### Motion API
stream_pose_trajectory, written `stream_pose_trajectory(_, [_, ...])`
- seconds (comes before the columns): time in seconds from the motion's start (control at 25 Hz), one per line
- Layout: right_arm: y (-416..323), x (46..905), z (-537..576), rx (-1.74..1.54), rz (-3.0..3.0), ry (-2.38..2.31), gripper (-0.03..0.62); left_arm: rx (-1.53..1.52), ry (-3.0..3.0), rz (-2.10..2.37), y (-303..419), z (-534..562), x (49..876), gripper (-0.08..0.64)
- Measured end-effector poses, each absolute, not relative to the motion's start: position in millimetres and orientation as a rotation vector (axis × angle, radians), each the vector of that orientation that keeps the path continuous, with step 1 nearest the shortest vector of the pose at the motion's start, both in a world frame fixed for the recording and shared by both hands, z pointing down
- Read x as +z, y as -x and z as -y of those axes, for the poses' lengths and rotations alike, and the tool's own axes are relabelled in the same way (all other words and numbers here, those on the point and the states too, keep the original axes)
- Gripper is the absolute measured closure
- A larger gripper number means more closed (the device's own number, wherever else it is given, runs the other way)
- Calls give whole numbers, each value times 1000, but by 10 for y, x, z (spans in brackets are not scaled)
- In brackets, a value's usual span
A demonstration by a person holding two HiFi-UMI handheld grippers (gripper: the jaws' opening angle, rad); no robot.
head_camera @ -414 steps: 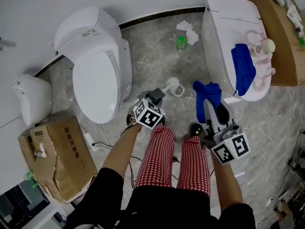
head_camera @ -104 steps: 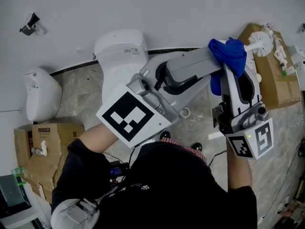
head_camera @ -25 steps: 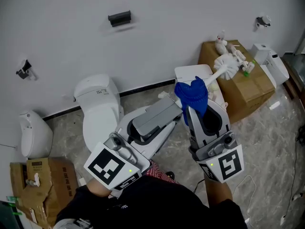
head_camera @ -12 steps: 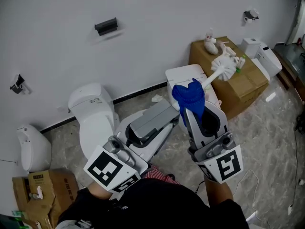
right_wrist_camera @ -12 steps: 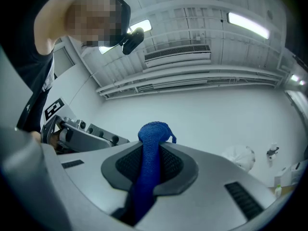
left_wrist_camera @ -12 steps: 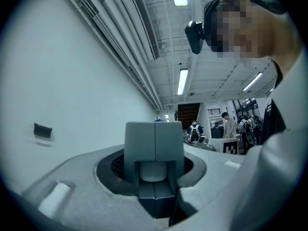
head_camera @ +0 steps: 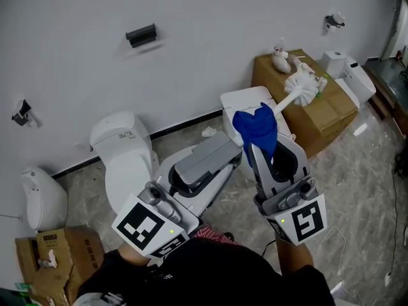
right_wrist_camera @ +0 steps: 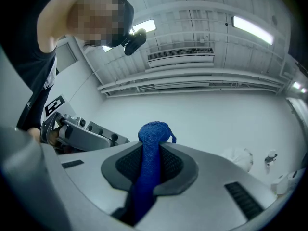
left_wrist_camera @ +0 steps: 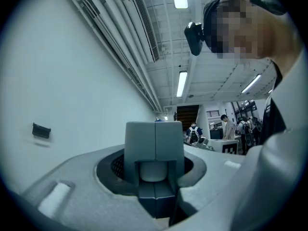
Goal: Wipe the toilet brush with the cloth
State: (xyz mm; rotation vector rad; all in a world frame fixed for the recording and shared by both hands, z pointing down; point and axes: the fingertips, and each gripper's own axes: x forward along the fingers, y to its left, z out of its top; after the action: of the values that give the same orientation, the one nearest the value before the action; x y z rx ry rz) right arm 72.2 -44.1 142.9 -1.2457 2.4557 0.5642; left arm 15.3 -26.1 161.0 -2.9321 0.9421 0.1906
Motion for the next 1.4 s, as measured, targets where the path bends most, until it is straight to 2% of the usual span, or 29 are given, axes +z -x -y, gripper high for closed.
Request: stream_pose_trajectory(1.4, [-908, 1577, 682, 531, -2439, 1328, 528, 153, 2943, -945, -145, 308, 1721, 399])
